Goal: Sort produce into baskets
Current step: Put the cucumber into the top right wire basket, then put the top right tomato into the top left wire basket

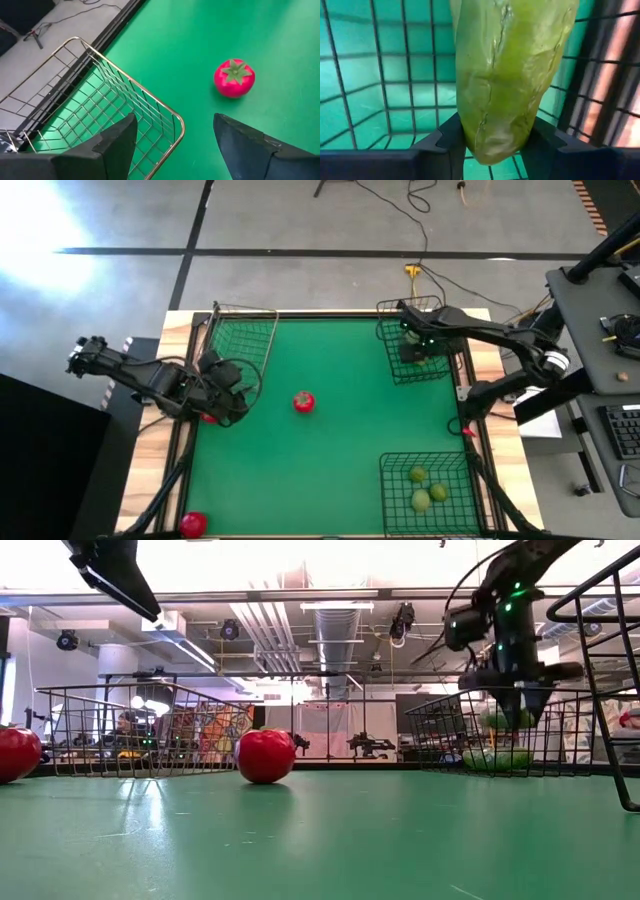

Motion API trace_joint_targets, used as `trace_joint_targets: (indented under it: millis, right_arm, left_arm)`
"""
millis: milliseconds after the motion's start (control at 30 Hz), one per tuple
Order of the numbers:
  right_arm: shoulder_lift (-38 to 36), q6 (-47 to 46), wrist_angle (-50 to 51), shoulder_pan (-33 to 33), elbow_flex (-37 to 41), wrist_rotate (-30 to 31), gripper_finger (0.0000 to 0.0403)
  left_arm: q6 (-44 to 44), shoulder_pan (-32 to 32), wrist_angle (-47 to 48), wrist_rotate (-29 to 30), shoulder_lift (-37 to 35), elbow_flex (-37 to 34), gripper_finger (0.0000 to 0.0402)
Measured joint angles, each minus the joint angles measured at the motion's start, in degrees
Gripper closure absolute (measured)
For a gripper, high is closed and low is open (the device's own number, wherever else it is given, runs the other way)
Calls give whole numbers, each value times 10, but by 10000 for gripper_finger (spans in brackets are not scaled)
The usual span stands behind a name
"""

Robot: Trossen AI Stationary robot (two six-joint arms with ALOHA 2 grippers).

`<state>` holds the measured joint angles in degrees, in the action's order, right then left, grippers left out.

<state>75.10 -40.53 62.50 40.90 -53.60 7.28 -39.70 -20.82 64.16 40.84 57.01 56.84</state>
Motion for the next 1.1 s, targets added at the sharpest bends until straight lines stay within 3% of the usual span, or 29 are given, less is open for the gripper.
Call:
trace_joint_targets:
  millis: [400, 767, 900, 1100]
  right_arm:
    - [109, 11, -11, 8, -3, 2, 233]
    - [76, 13, 22, -8, -51, 4, 131]
    - [32, -6, 32, -66, -104, 43, 121]
    - [-16, -73, -32, -228, -217, 151, 138]
  left_arm:
    - [4, 0, -16, 6, 0, 0, 157]
    - [10, 0, -19, 6, 0, 0, 157]
    - [49, 10, -29, 17, 0, 0, 157]
    - [140, 36, -70, 31, 0, 0, 157]
